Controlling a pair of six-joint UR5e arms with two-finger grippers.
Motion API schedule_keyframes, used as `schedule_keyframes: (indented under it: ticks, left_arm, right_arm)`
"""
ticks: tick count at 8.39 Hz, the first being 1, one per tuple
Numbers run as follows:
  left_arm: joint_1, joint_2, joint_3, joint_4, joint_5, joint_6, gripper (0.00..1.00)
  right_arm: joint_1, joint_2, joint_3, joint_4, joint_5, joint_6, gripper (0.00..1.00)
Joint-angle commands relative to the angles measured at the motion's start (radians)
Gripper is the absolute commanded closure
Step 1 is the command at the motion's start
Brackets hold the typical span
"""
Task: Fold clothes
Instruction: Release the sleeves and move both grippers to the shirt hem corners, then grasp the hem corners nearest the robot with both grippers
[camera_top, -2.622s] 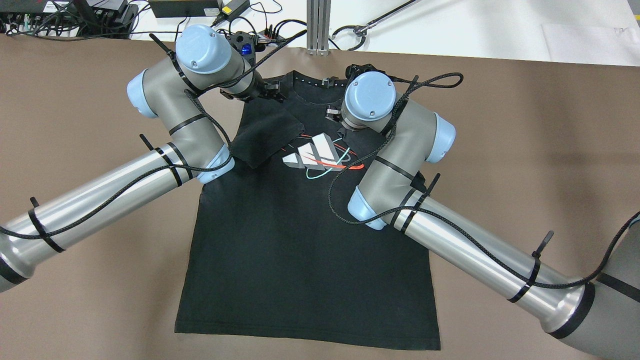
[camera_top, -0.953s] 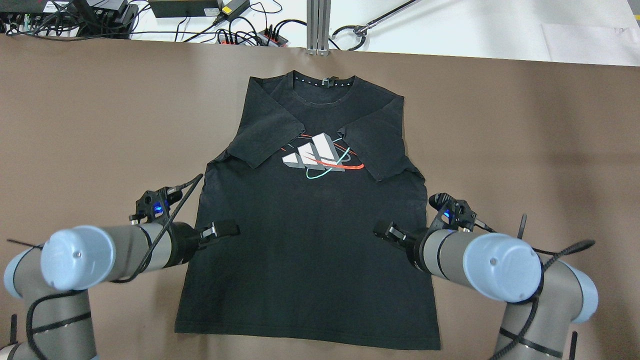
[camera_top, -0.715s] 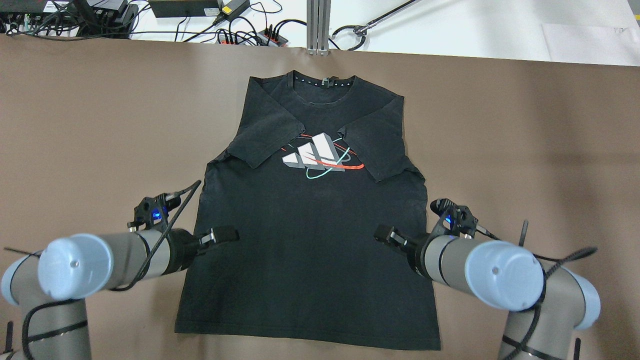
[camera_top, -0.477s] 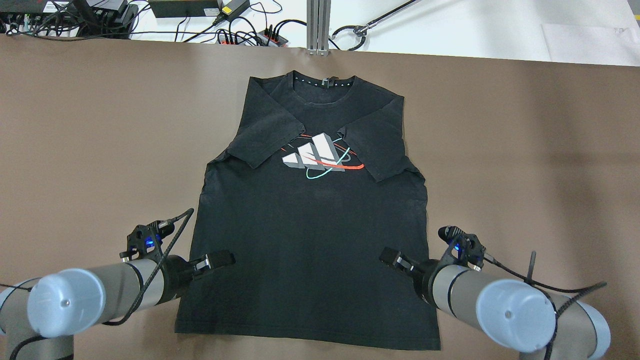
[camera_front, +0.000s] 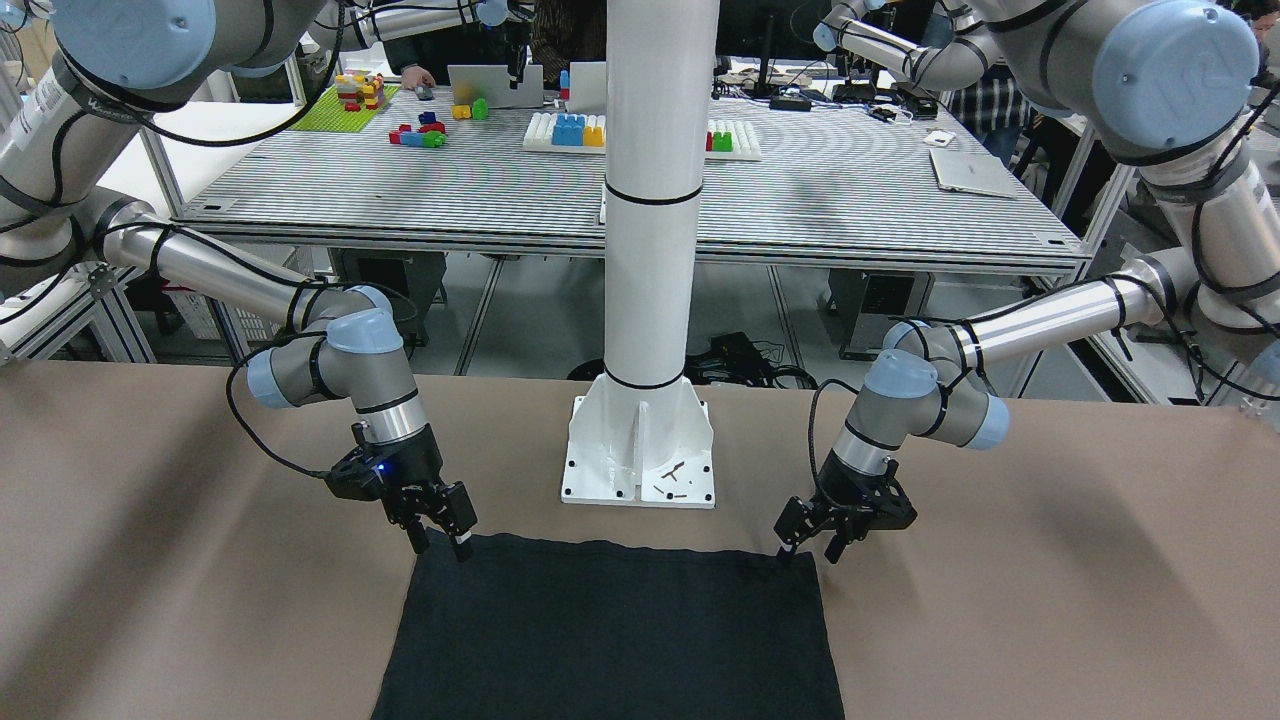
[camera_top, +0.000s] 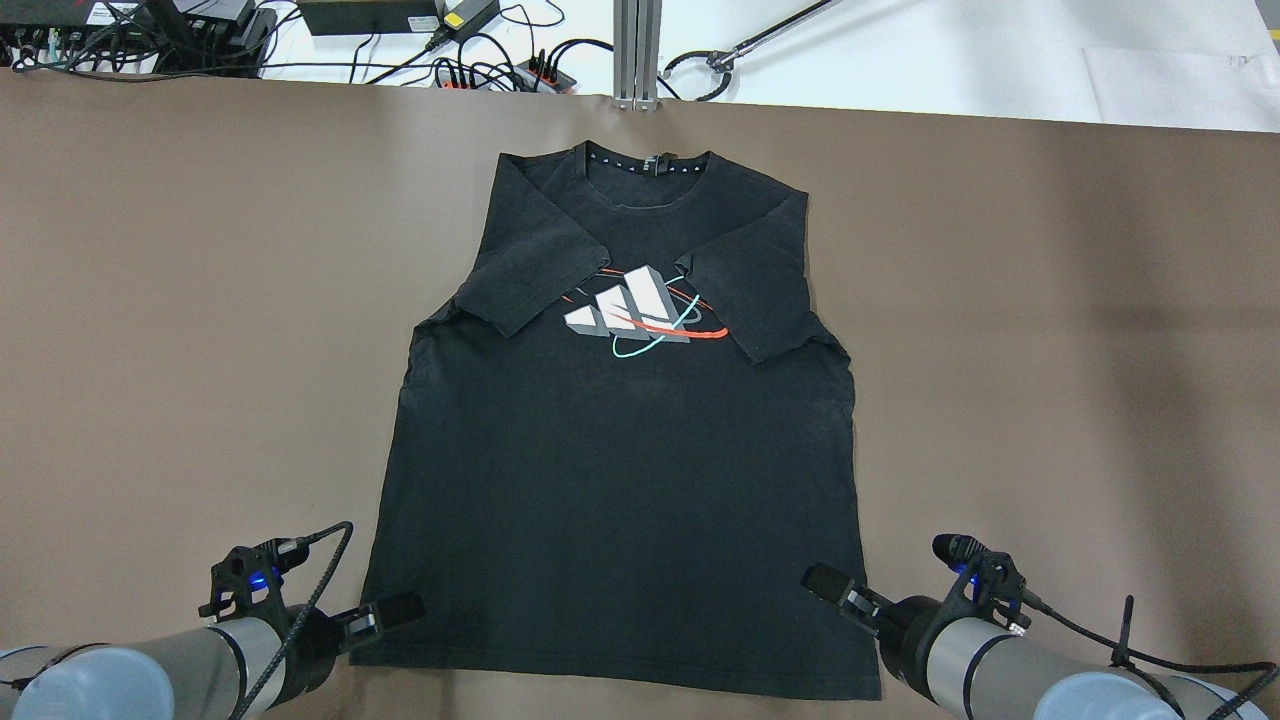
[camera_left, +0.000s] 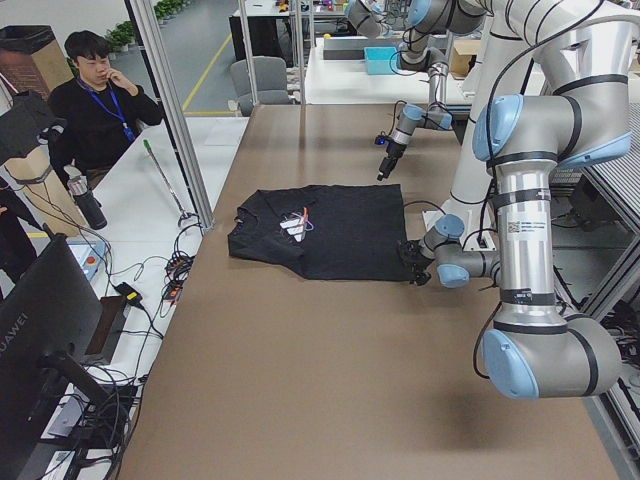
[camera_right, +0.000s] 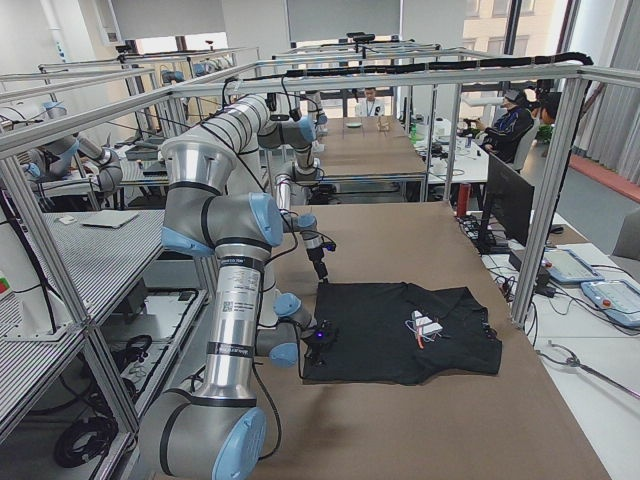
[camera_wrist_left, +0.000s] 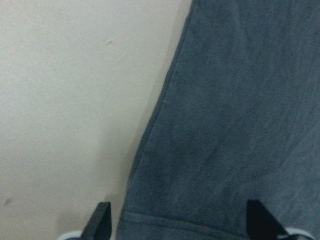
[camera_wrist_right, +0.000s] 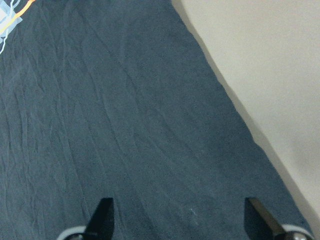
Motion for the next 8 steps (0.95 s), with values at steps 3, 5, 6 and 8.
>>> schedule_keyframes:
  ticks: [3,5,6,8]
  left_arm:
    - [0.045,0.005,0.014,-0.005,0.037,0.0,0.27]
    - [0.048,0.007,0.014,-0.005,0.037,0.006,0.66]
    - [0.048,0.009,0.014,-0.005,0.037,0.008,0.81]
    - [0.045,0.01,0.001,-0.005,0.039,0.014,1.0]
  right_arm:
    - [-0.001,-0.001,0.005,0.0,-0.001,-0.005,0.07]
    - [-0.001,-0.002,0.005,0.0,-0.001,-0.008,0.07]
    - [-0.001,-0.002,0.005,0.0,-0.001,-0.007,0.07]
    - [-0.001,-0.004,0.005,0.0,0.001,-0.008,0.07]
